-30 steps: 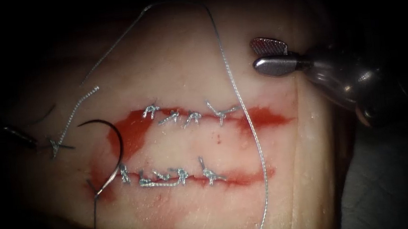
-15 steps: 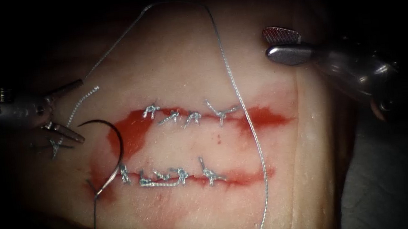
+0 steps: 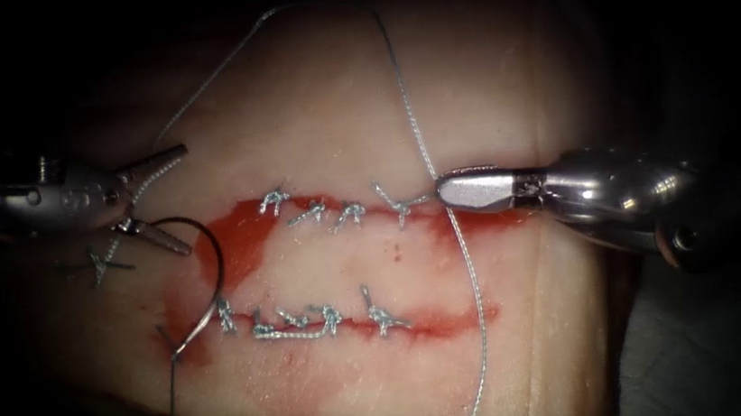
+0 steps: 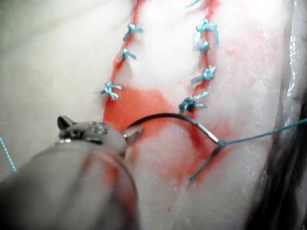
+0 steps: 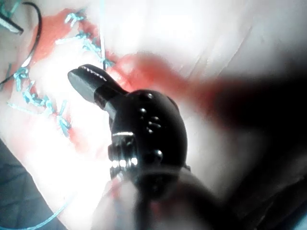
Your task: Wound Closure
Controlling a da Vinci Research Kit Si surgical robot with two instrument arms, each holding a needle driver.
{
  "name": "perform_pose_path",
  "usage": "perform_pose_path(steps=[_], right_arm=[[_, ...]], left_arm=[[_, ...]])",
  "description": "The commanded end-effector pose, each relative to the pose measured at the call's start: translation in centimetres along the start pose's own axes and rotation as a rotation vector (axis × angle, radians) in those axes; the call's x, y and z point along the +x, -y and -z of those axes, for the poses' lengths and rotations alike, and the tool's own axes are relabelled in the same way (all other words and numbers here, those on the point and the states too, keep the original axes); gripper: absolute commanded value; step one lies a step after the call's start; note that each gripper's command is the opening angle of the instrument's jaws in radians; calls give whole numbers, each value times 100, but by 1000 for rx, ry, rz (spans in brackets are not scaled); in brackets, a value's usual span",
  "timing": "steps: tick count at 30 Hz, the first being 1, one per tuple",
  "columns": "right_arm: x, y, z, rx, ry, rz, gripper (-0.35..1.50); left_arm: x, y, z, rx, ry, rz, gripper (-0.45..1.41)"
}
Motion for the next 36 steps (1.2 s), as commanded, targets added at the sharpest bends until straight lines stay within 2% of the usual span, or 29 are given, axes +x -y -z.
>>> perform_pose_path(steps=[1, 4, 6, 10, 15, 22, 25, 30, 33, 35, 36], right_arm=[[9, 7, -7, 20, -24, 12, -35], [19, 11, -9, 41, -92, 23, -35], [23, 12, -11, 12, -129, 28, -35], [26, 12, -10, -67, -138, 31, -35], [25, 14, 6, -120, -168, 49, -35], [31, 11, 16, -176, -236, 71, -35], [36, 9, 17, -125, -316, 84, -35], [39, 9, 15, -90, -340, 91, -35], [39, 7, 13, -87, -342, 90, -35], [38, 5, 13, -88, -335, 88, -35], [38, 4, 12, -92, -330, 86, -32]], left_arm=[[-2, -3, -6, -1, 18, 14, 66], [-8, 0, -7, 10, 59, 12, 67], [-12, 2, -9, 33, 77, 36, 69], [-20, 6, -13, 83, 180, 101, 69], [-41, 10, -16, 148, 299, 181, 72], [-42, 10, -17, 144, 293, 235, 76], [-33, 3, -8, 127, 291, 233, 76], [-18, -9, 14, 68, 285, 246, 78], [-2, -19, 36, 1, 198, 35, 67], [9, -22, 45, 45, 78, -179, 54], [13, -24, 46, 68, 24, -308, 54]])
